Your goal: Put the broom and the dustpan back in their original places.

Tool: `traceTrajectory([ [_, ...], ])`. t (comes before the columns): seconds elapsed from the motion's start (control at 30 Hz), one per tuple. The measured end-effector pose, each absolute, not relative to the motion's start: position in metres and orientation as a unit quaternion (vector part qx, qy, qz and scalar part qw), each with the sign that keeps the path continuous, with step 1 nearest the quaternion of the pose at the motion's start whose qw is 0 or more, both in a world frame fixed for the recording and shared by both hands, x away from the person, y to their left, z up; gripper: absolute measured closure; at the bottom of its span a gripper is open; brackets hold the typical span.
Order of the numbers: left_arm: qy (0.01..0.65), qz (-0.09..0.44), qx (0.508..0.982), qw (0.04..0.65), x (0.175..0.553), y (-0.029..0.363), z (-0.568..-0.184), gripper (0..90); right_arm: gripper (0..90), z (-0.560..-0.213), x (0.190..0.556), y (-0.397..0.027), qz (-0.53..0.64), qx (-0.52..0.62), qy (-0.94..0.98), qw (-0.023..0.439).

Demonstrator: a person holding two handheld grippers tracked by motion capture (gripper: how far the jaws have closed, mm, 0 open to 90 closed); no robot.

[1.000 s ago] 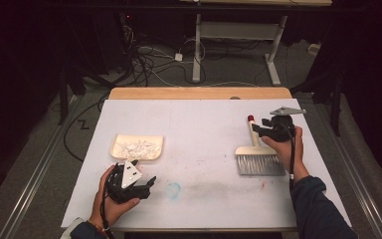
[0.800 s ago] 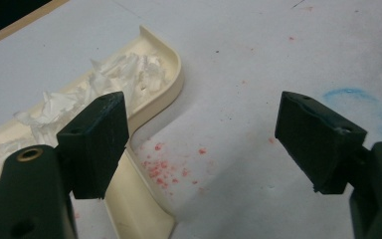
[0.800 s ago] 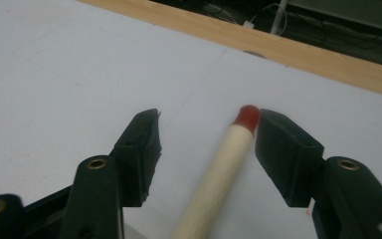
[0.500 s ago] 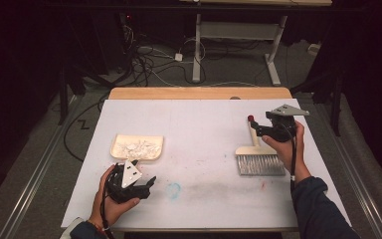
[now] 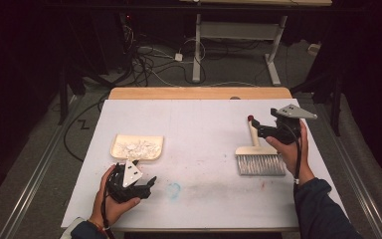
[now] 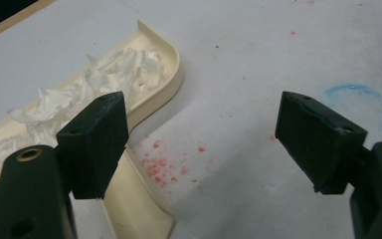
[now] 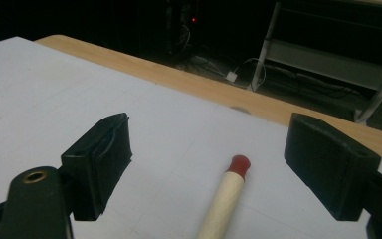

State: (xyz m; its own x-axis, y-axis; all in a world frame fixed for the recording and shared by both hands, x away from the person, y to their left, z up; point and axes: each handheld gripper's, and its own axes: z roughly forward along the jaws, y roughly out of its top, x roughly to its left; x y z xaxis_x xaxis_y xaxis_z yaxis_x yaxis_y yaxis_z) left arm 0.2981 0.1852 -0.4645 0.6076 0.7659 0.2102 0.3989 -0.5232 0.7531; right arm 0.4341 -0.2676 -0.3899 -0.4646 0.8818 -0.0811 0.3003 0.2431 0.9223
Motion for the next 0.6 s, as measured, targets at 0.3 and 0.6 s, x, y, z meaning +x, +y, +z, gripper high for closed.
traceTrajectory([
  [0.3, 0.349, 0.269, 0.831, 0.340, 0.298, 0.185, -0.465, 19.9, 18.6, -0.377, 0.416, -0.268, 0.475, 0.387, 0.718, 0.329],
  [0.6, 0.348, 0.269, 0.831, 0.340, 0.297, 0.184, -0.465, 19.9, 19.2, -0.368, 0.397, -0.267, 0.485, 0.365, 0.722, 0.333],
])
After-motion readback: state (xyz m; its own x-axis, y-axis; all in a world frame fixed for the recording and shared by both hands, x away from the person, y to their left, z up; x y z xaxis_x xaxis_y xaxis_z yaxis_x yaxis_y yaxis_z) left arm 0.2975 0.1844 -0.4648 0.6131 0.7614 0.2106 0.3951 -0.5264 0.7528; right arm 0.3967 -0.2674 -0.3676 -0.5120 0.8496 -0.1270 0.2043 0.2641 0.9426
